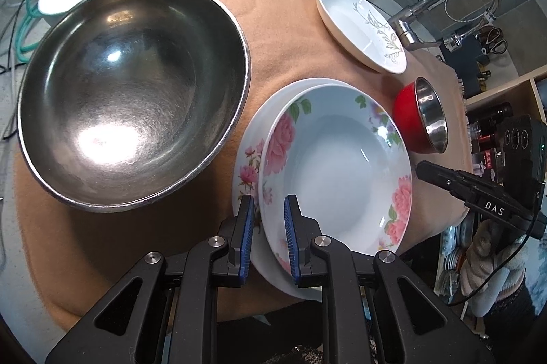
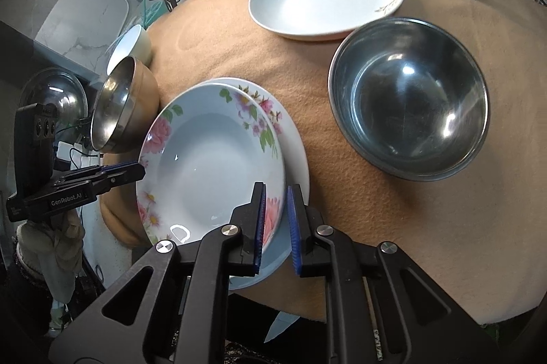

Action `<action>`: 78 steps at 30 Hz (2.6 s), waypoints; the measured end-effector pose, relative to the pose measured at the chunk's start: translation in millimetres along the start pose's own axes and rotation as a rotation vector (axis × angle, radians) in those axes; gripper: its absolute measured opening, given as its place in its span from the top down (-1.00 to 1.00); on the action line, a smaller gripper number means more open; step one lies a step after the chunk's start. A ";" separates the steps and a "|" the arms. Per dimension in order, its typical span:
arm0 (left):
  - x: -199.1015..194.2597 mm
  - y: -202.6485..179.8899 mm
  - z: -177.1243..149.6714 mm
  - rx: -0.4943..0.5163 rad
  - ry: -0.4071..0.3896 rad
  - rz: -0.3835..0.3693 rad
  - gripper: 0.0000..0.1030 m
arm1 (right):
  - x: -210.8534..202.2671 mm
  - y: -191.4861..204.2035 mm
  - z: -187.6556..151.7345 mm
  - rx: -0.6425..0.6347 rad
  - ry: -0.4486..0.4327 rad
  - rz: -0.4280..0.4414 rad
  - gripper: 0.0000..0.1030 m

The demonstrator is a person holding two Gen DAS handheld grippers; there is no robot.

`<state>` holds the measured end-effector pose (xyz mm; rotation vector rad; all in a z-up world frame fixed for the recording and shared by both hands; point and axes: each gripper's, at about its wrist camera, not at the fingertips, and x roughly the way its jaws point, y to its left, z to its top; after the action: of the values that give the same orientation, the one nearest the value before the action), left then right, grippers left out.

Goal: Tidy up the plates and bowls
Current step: 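Carry the pink-rose plate over and lower it onto the pink-blossom plate, then open both grippers to release the stacked pink-rose plate, then move both grippers to the gold-leaf white plate and grasp its rim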

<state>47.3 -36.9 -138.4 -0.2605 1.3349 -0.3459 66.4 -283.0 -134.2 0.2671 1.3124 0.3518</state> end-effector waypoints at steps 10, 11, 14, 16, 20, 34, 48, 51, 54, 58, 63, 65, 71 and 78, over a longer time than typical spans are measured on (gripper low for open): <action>-24.5 -14.5 3.0 0.005 -0.059 -0.061 0.69 | -23.6 2.6 6.0 -0.009 -0.065 0.013 0.52; -27.0 -16.9 5.1 0.009 -0.068 -0.067 0.69 | -28.2 2.6 7.5 -0.009 -0.080 0.016 0.46; -33.2 -23.3 13.0 0.021 -0.093 -0.072 0.68 | -42.5 1.9 12.3 -0.009 -0.126 0.030 0.09; -35.9 -26.1 19.0 0.029 -0.104 -0.072 0.68 | -51.7 1.7 15.9 -0.011 -0.156 0.028 0.08; -38.3 -30.1 32.5 0.034 -0.125 -0.072 0.68 | -68.9 -1.9 24.3 -0.004 -0.205 0.024 0.08; -35.9 -51.2 85.8 0.062 -0.199 -0.071 0.59 | -87.2 -34.1 64.0 0.037 -0.287 -0.036 0.06; 16.5 -68.9 152.6 0.034 -0.158 -0.065 0.59 | -65.9 -85.6 123.5 0.097 -0.253 -0.077 0.06; 28.4 -64.8 165.3 0.002 -0.131 -0.069 0.59 | -56.3 -97.7 135.7 0.123 -0.230 -0.070 0.06; 38.6 -60.1 175.8 -0.022 -0.119 -0.058 0.59 | -46.0 -110.8 146.5 0.150 -0.206 -0.057 0.06; 51.2 -54.4 185.4 -0.054 -0.095 -0.059 0.59 | -32.3 -122.1 155.3 0.177 -0.168 -0.039 0.16; 63.4 -55.4 194.3 -0.060 -0.077 -0.040 0.59 | -14.4 -133.9 164.2 0.215 -0.128 -0.010 0.28; 67.9 -54.8 197.3 -0.061 -0.069 -0.034 0.59 | -9.5 -137.6 167.7 0.228 -0.119 -0.003 0.35; 81.0 -47.1 207.5 -0.089 -0.044 -0.022 0.59 | 5.5 -144.0 177.3 0.253 -0.087 0.012 0.48; 90.1 -46.1 210.7 -0.078 -0.019 -0.024 0.60 | 19.5 -146.0 182.7 0.264 -0.043 0.019 0.70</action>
<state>266.1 -117.0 -156.2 -0.3440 1.3293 -0.3109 262.7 -407.9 -164.5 0.5070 1.3146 0.1866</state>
